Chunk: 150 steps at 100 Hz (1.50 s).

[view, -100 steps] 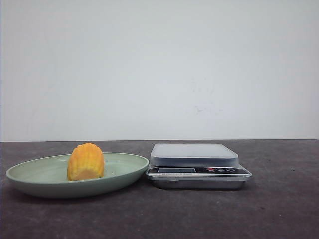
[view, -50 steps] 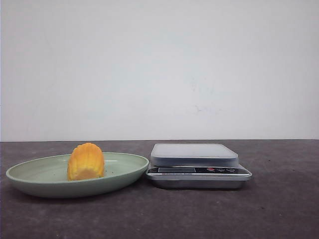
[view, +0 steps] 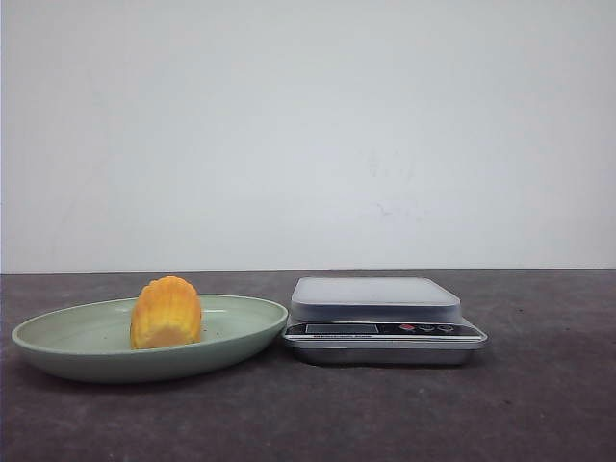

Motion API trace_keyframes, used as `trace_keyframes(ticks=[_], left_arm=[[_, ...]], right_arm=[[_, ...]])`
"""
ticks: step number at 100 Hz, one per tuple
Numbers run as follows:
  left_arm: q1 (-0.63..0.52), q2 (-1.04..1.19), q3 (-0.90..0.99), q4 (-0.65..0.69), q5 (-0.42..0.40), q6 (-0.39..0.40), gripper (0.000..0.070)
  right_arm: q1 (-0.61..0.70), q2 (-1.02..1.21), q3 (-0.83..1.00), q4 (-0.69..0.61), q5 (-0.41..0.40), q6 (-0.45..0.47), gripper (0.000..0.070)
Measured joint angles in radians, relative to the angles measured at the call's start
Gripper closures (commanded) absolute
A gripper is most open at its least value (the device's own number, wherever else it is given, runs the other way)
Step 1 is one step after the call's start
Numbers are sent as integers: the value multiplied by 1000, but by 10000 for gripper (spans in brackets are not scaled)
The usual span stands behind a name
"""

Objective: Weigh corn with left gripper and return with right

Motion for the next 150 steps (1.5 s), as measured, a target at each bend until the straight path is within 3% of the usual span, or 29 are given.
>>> trace_keyframes(ticks=[39,105,109,112,115,120,121,124,150], left_arm=[[-163,390,0,34,2,-10,69],[-436,1117,0,232,2,-199,82],[-448,1143,0,235,2,-203,141],[-454,1150,6,235,2,-205,239],[-457,1151,11,243,3,-206,380],[-465,1163,13,253,2,-206,684],[-466,1167,13,252,3,-207,700],[-469,1179,13,249,3,-206,674],[-473,1155,31,222,8,-180,696]], right_arm=[[33,105,0,-9,0,7,0],[84,154,0,-53,1,7,0],[84,154,0,-55,1,7,0],[84,154,0,-57,1,7,0],[84,154,0,-60,1,7,0],[84,154,0,-63,1,7,0],[84,154,0,-64,1,7,0],[84,154,0,-68,1,7,0],[84,154,0,-107,1,3,0]])
